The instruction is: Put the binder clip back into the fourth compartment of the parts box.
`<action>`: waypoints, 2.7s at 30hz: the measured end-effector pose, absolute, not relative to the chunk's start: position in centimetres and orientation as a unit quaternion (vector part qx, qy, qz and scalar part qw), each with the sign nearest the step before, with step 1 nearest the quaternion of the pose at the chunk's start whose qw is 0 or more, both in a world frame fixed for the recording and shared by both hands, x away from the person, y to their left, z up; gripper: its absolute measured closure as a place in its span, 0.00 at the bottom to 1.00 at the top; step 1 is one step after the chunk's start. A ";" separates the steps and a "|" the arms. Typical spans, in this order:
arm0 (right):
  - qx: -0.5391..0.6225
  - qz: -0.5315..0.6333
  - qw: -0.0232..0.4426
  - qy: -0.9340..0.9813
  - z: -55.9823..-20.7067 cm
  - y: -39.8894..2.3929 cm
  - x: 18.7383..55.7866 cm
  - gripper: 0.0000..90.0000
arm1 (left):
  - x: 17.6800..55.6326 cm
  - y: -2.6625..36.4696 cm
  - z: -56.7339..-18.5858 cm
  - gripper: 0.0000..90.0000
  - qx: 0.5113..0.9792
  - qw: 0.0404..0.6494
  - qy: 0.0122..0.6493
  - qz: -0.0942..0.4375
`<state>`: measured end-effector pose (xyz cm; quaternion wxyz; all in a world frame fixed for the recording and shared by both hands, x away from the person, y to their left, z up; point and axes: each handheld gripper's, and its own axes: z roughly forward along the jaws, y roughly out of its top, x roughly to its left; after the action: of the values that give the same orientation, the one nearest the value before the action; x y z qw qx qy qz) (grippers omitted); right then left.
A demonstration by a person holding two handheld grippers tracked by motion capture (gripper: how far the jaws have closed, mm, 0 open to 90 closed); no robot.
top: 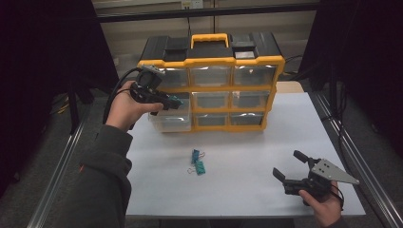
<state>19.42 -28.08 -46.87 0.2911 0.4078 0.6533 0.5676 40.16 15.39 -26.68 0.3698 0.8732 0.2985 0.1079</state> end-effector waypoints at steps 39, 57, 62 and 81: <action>0.408 0.569 0.291 0.652 -46.9 -28.1 19.4 0.01 | 32.3 13.7 -30.6 0.11 0.872 0.431 0.226 0.051; 0.407 0.569 0.290 0.653 -46.9 -28.1 19.5 0.01 | 31.3 13.3 -36.0 0.11 0.872 0.427 0.235 0.056; 0.406 0.569 0.290 0.654 -46.9 -28.1 19.4 0.01 | 31.1 13.3 -37.9 0.11 0.868 0.430 0.245 0.046; 0.410 0.567 0.290 0.653 -47.0 -28.0 19.5 0.01 | 30.5 13.6 -43.2 0.12 0.868 0.420 0.260 0.045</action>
<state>19.50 -28.04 -47.00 0.2903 0.4102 0.6527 0.5669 30.55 13.57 -43.18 0.4199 0.8683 0.2602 0.0452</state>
